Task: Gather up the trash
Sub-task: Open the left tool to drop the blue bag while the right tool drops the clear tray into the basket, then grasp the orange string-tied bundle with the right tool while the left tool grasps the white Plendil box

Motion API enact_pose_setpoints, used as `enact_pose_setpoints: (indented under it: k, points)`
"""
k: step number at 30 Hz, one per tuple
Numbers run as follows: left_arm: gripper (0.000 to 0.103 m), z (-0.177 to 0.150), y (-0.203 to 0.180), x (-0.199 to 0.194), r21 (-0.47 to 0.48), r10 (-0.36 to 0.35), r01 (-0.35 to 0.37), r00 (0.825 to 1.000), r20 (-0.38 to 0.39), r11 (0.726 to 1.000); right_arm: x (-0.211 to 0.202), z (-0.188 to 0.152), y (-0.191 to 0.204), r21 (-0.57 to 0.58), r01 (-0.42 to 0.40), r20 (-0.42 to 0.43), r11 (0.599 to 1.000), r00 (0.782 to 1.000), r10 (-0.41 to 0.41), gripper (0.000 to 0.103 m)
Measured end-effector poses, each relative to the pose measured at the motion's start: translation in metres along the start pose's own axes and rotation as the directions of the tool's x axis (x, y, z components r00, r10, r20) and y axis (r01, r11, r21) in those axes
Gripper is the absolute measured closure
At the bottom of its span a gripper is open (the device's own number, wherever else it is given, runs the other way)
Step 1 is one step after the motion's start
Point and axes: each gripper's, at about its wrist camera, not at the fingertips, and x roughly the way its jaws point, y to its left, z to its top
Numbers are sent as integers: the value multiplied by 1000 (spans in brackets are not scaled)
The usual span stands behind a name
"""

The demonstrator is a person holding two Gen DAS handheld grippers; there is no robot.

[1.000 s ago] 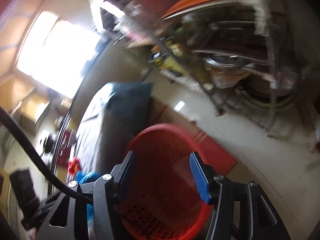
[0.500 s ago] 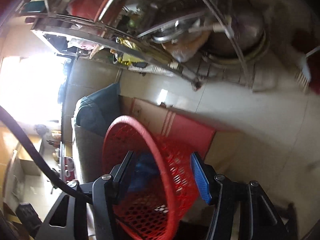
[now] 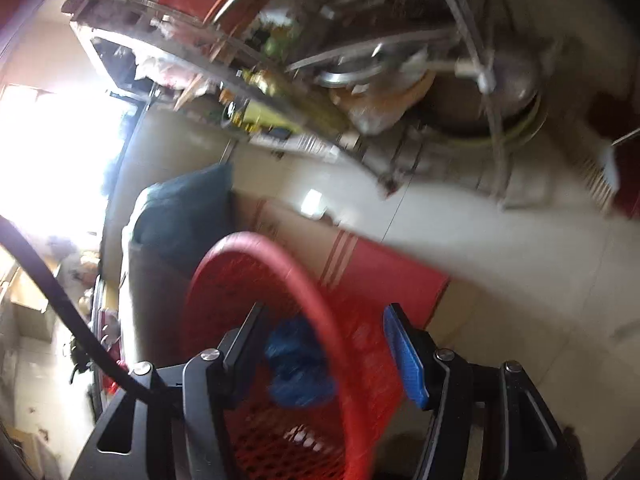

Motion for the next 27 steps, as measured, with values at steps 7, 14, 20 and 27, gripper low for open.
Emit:
enact_pose_setpoints:
  k: [7,14,20,27]
  points:
    - [29,-13,67,14,-149,33,-40,998,-50,988,-51,26,37,-89,31,180,996,984,-15,40]
    - [29,-23,77,44,-245,-58,23,989,-136,969,-37,-17,163,-411,-109,8,905,992,124,40]
    - [29,-17,81,65,-275,-59,6,981,-183,962,20,-95,260,-554,-269,-250,788,956,151,40]
    - [30,-12,91,77,-321,-116,49,974,-193,946,83,-162,341,-683,-300,-358,666,932,53,40]
